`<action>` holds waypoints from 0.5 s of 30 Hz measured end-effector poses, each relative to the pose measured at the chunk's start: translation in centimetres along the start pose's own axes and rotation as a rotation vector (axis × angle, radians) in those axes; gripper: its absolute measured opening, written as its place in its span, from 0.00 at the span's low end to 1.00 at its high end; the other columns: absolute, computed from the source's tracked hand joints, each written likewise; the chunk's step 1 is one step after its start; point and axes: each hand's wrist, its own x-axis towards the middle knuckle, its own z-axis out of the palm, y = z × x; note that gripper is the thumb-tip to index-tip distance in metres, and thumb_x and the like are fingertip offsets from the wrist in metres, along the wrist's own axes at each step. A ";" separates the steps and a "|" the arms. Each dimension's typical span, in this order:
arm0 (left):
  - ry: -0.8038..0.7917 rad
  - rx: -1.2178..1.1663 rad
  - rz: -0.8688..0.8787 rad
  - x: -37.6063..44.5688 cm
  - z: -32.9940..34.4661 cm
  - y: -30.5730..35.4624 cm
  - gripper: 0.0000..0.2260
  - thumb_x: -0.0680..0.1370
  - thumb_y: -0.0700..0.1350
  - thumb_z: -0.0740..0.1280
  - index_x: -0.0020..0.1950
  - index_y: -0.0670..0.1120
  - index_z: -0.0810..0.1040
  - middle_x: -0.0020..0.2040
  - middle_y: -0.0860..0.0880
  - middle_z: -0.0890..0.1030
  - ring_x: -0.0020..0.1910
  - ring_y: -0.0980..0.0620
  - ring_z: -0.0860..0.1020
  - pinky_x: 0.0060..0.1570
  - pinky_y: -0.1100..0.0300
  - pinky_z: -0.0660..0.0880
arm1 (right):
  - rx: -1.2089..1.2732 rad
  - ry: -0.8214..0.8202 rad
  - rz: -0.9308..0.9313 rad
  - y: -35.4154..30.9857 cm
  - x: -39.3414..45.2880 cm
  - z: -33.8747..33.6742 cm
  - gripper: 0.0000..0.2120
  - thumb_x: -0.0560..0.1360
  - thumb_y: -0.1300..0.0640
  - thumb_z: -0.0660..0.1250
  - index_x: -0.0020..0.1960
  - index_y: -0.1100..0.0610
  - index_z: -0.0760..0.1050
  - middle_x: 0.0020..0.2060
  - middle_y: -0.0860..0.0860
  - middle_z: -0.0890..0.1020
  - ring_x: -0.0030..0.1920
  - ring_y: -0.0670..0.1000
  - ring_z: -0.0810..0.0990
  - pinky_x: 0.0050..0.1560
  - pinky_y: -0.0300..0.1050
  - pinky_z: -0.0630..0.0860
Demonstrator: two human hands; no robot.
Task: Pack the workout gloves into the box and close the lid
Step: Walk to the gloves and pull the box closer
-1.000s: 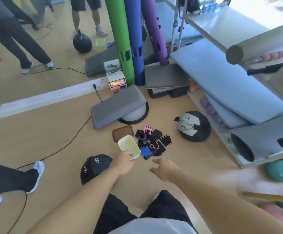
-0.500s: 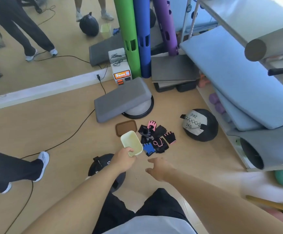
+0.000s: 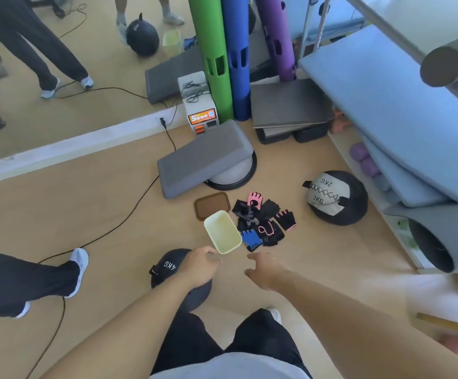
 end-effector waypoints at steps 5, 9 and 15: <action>-0.126 0.026 0.013 1.5 -1.5 0.0 0.17 0.79 0.50 0.69 0.67 0.48 0.78 0.67 0.49 0.78 0.63 0.48 0.77 0.59 0.58 0.73 | 0.073 0.016 0.082 -0.9 0.4 1.0 0.27 0.82 0.47 0.61 0.79 0.50 0.62 0.76 0.52 0.69 0.73 0.56 0.70 0.70 0.50 0.70; -0.282 0.119 0.130 5.4 -2.6 0.1 0.20 0.78 0.52 0.69 0.69 0.50 0.77 0.68 0.49 0.78 0.63 0.49 0.77 0.64 0.56 0.73 | 0.115 0.075 0.164 -2.9 3.6 2.0 0.27 0.81 0.48 0.61 0.79 0.49 0.64 0.73 0.51 0.73 0.70 0.56 0.74 0.67 0.50 0.74; -0.250 0.325 0.253 13.0 -8.4 -5.0 0.23 0.77 0.54 0.70 0.71 0.50 0.75 0.71 0.50 0.76 0.67 0.46 0.75 0.64 0.55 0.72 | 0.244 0.147 0.309 -8.8 10.0 5.3 0.24 0.79 0.52 0.61 0.75 0.51 0.68 0.67 0.54 0.78 0.65 0.58 0.78 0.62 0.51 0.77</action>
